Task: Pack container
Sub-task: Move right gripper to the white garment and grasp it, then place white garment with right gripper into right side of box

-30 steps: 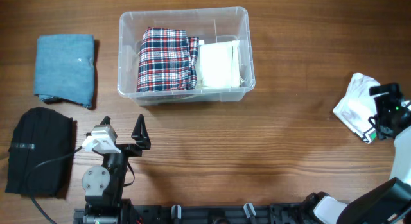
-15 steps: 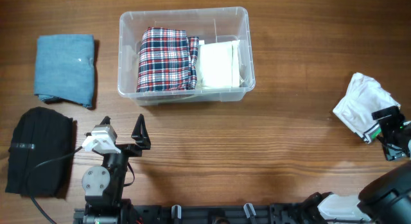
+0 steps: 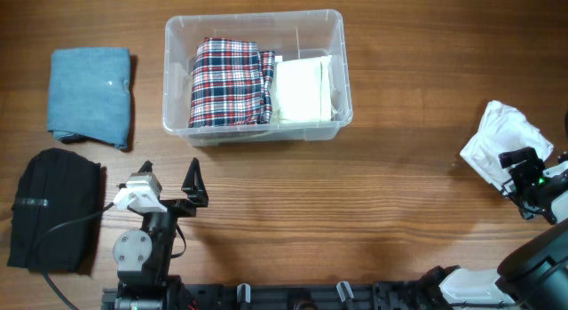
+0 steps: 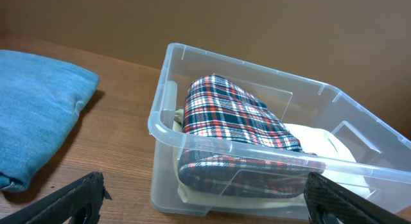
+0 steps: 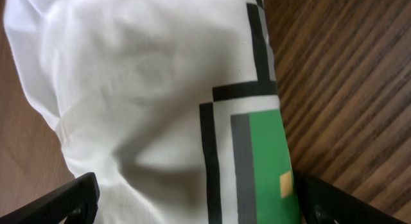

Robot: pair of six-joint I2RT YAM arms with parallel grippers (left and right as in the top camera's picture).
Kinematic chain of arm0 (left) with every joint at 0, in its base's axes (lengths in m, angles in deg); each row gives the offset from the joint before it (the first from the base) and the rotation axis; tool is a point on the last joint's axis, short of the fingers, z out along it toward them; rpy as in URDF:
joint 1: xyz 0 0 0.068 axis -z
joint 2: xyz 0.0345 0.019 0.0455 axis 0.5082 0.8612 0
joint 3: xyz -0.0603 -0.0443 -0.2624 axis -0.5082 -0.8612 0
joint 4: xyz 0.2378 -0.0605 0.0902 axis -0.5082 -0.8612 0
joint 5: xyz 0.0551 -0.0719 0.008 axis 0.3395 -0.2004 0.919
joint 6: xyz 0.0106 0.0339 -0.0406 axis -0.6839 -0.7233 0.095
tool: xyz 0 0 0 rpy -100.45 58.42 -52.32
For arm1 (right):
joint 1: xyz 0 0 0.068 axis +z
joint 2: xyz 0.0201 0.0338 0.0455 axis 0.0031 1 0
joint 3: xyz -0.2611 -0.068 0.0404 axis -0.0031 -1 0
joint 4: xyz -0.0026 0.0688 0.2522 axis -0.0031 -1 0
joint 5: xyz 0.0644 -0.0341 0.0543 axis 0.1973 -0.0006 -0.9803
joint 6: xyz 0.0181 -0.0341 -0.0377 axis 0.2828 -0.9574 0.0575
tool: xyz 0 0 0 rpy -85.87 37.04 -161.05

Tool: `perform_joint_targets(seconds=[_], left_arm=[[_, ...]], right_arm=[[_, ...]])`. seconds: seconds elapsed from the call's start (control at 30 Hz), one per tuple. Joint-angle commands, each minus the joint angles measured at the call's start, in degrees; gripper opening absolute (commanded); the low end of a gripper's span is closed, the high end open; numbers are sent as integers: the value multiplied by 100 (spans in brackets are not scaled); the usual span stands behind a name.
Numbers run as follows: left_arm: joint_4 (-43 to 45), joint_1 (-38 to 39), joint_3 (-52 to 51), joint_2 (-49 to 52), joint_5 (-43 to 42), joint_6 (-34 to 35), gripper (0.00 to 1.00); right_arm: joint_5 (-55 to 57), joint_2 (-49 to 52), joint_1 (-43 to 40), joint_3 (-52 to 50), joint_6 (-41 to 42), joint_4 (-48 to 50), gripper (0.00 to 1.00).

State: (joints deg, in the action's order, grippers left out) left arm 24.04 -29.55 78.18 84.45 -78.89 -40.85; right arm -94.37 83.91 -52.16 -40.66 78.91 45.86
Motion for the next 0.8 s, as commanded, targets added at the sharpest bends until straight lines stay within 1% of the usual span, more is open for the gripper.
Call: perform_joint_targets(seconds=[0.0,0.03,0.1,0.17,0.27,0.3,0.33,0.37,0.43,0.47,0.53,0.6,0.77], left_arm=[[-2,-48,-39,-35,55,-52,100],[-2,-48,-39,-35,55,-52,100],[0,-48,-39,-35,55,-52,100],[0,-48,-39,-35,55,-52,100],[-2,-48,-39,-35,55,-52,100],[0,-48,-39,-35,55,-52,100],[0,-48,-39,-35,55,-52,100],[0,-48,-39,-35,55,-52,100],[-2,-48,-39,-35,55,-52,100],[-2,-48,-39,-35,57,-52,100],[0,-48,-39,-37,55,-52,100],[0,-48,-39,-35,55,-52,100],[-2,-48,-39,-35,55,-52,100]], right_arm=[[-468,85,-13,-302,166,444,99],[-564,85,-13,-389,190,625,98],[-579,85,-13,-492,291,881,92],[-592,85,-9,-505,289,977,83],[-686,85,0,-503,286,1003,56],[-706,85,2,-503,286,1003,46],[-732,85,2,-503,297,1027,39],[-876,85,2,-501,280,1104,36],[-1303,83,4,-501,260,1270,13],[-1626,83,4,-487,269,1408,5],[-2070,83,11,-485,282,1600,4],[-2260,22,131,-466,291,1641,4],[-3012,-614,844,11,413,1593,4]])
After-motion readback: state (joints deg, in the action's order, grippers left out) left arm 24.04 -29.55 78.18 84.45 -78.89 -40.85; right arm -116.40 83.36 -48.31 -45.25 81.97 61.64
